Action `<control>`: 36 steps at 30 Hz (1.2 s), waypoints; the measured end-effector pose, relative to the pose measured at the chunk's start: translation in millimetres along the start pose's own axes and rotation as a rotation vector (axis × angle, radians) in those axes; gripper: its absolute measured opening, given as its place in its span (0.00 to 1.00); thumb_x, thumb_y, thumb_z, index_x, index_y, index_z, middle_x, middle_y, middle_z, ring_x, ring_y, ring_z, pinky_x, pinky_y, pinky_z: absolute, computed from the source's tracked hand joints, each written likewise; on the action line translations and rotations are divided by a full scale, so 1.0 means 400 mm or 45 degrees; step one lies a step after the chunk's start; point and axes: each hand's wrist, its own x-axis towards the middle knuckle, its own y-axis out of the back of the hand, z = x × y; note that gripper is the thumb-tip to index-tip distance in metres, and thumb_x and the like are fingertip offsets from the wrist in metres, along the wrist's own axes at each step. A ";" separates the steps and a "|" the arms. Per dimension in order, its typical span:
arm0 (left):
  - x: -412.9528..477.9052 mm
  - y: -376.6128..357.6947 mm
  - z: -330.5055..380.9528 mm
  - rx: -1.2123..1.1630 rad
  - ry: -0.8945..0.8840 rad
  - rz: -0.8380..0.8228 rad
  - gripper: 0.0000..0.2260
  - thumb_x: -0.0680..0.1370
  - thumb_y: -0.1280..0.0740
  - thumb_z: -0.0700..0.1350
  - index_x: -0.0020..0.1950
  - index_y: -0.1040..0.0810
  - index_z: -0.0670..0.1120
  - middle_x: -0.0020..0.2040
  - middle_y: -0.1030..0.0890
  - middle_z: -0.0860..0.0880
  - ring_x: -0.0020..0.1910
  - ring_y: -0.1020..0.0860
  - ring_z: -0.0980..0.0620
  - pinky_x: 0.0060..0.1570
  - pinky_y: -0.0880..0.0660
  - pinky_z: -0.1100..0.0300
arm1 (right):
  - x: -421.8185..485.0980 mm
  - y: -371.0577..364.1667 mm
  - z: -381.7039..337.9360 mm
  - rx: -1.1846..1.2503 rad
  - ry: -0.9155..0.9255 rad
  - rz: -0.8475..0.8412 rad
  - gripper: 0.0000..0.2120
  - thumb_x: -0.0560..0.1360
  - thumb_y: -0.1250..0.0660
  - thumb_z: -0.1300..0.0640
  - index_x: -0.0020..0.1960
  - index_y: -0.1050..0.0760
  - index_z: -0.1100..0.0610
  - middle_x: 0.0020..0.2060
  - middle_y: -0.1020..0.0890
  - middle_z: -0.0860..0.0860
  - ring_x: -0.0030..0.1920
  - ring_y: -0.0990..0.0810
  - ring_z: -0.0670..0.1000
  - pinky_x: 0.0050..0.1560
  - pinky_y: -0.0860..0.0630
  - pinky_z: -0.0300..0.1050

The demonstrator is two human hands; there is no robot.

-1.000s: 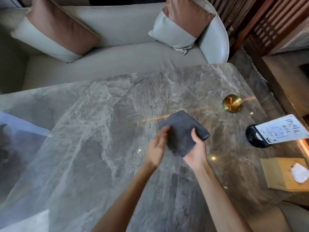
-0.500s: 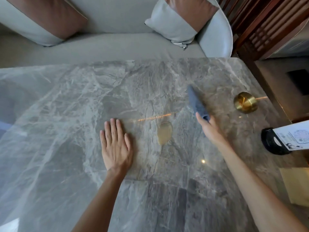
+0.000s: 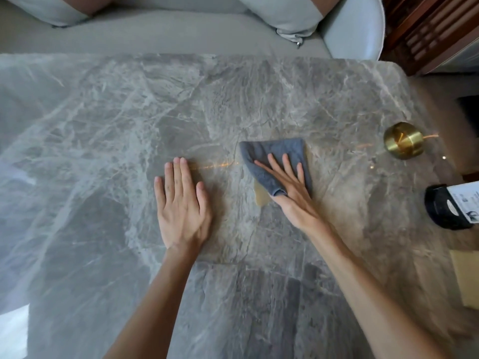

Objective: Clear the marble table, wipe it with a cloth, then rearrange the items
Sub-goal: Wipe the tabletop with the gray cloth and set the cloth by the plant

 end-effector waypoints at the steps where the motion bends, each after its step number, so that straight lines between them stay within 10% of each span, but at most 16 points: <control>1: -0.002 0.001 0.000 -0.011 0.001 -0.003 0.26 0.82 0.57 0.52 0.80 0.51 0.45 0.81 0.46 0.48 0.81 0.51 0.52 0.80 0.54 0.48 | -0.014 -0.009 -0.008 -0.008 0.029 0.001 0.27 0.78 0.50 0.45 0.77 0.47 0.36 0.80 0.49 0.41 0.81 0.61 0.49 0.78 0.68 0.55; 12: -0.004 0.003 -0.004 -0.099 -0.006 0.001 0.26 0.83 0.57 0.51 0.80 0.51 0.47 0.81 0.48 0.49 0.81 0.53 0.53 0.80 0.54 0.49 | -0.087 -0.060 -0.039 -0.291 0.069 -0.056 0.30 0.79 0.49 0.45 0.78 0.54 0.35 0.81 0.57 0.43 0.80 0.67 0.51 0.77 0.67 0.61; 22: -0.006 0.003 -0.007 -0.087 -0.015 0.009 0.26 0.82 0.57 0.51 0.80 0.51 0.46 0.81 0.47 0.49 0.81 0.52 0.52 0.80 0.54 0.48 | -0.107 -0.060 -0.110 -0.329 -0.114 -0.334 0.40 0.68 0.62 0.21 0.76 0.68 0.33 0.77 0.73 0.48 0.74 0.80 0.53 0.74 0.72 0.65; 26: -0.004 0.002 -0.006 -0.075 -0.015 0.017 0.26 0.82 0.56 0.51 0.80 0.50 0.46 0.81 0.46 0.48 0.81 0.51 0.51 0.80 0.53 0.48 | -0.078 -0.011 -0.133 0.035 -0.241 -0.433 0.45 0.62 0.66 0.17 0.76 0.55 0.32 0.79 0.67 0.43 0.75 0.77 0.49 0.74 0.74 0.63; 30: -0.005 0.003 -0.006 -0.079 -0.009 0.019 0.26 0.82 0.56 0.50 0.80 0.49 0.46 0.81 0.46 0.49 0.81 0.51 0.52 0.80 0.54 0.48 | -0.056 -0.019 -0.171 0.062 -0.297 -0.100 0.40 0.66 0.59 0.20 0.67 0.31 0.40 0.75 0.44 0.50 0.78 0.55 0.50 0.76 0.61 0.67; 36: -0.002 0.008 -0.006 -0.151 0.007 0.043 0.26 0.82 0.57 0.49 0.80 0.48 0.47 0.81 0.45 0.51 0.81 0.51 0.54 0.80 0.55 0.51 | -0.066 -0.097 -0.183 -0.129 -0.281 0.143 0.33 0.73 0.55 0.27 0.72 0.35 0.41 0.77 0.43 0.51 0.79 0.51 0.57 0.77 0.56 0.64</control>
